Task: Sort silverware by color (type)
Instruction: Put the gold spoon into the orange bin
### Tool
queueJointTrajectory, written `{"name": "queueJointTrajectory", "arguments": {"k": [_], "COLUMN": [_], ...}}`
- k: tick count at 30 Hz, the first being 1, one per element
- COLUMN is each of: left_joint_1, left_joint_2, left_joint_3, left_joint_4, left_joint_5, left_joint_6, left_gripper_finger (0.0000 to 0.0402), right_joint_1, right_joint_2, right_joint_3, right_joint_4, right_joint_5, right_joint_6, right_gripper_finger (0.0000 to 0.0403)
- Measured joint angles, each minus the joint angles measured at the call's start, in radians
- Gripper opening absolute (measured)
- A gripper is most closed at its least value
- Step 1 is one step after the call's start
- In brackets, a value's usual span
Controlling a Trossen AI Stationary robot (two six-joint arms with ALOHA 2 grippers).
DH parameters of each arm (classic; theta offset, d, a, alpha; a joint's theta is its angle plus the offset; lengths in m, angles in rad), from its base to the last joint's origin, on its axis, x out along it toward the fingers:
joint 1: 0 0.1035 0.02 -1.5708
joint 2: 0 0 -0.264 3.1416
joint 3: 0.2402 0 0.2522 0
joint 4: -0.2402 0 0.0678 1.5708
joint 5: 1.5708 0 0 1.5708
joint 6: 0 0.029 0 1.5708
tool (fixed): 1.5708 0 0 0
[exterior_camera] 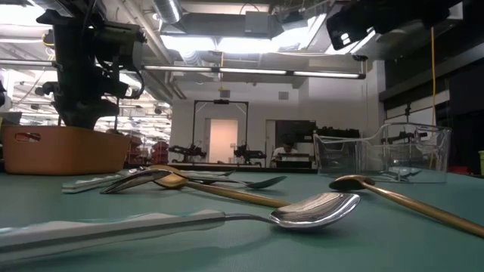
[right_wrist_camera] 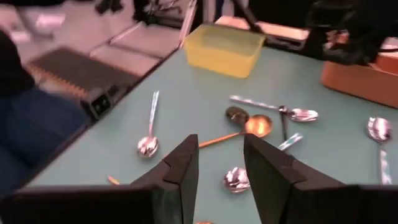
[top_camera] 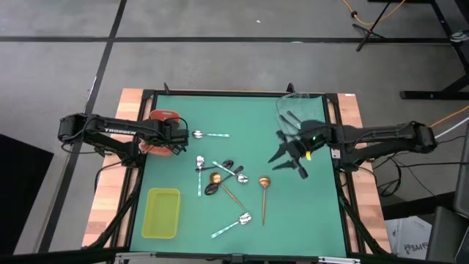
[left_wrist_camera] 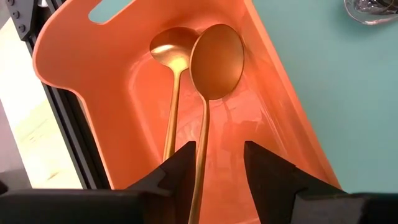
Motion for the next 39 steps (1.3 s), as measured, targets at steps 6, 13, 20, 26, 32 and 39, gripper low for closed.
{"name": "queueJointTrajectory", "arguments": {"k": [6, 13, 20, 26, 32, 39], "left_joint_1": [0.000, 0.000, 0.000, 0.000, 0.000, 0.000], "left_joint_2": [0.000, 0.000, 0.000, 0.000, 0.000, 0.000], "left_joint_3": [0.000, 0.000, 0.000, 0.000, 0.000, 0.000], "left_joint_4": [0.000, 0.003, 0.007, 0.007, 0.009, 0.016], "left_joint_5": [0.000, -0.007, -0.007, -0.007, -0.008, -0.008], "left_joint_6": [0.000, -0.002, -0.021, -0.021, -0.021, -0.021], "left_gripper_finger": [0.0130, 0.0130, 0.0130, 0.0130, 0.0130, 0.0130], "right_joint_1": [0.104, 0.183, 0.232, 0.240, 0.237, 0.237], "right_joint_2": [0.093, 0.210, 0.322, 0.403, 0.470, 0.538], "right_joint_3": [0.000, 0.000, 0.000, 0.000, 0.000, 0.000], "right_joint_4": [-0.017, -0.018, -0.021, -0.019, 0.004, 0.033], "right_joint_5": [0.079, 0.084, 0.194, 0.220, 0.220, 0.220], "right_joint_6": [-0.076, -0.103, -0.166, -0.263, -0.317, -0.342], "right_gripper_finger": [0.0122, 0.0120, 0.0120, 0.0119, 0.0119, 0.0119]}}
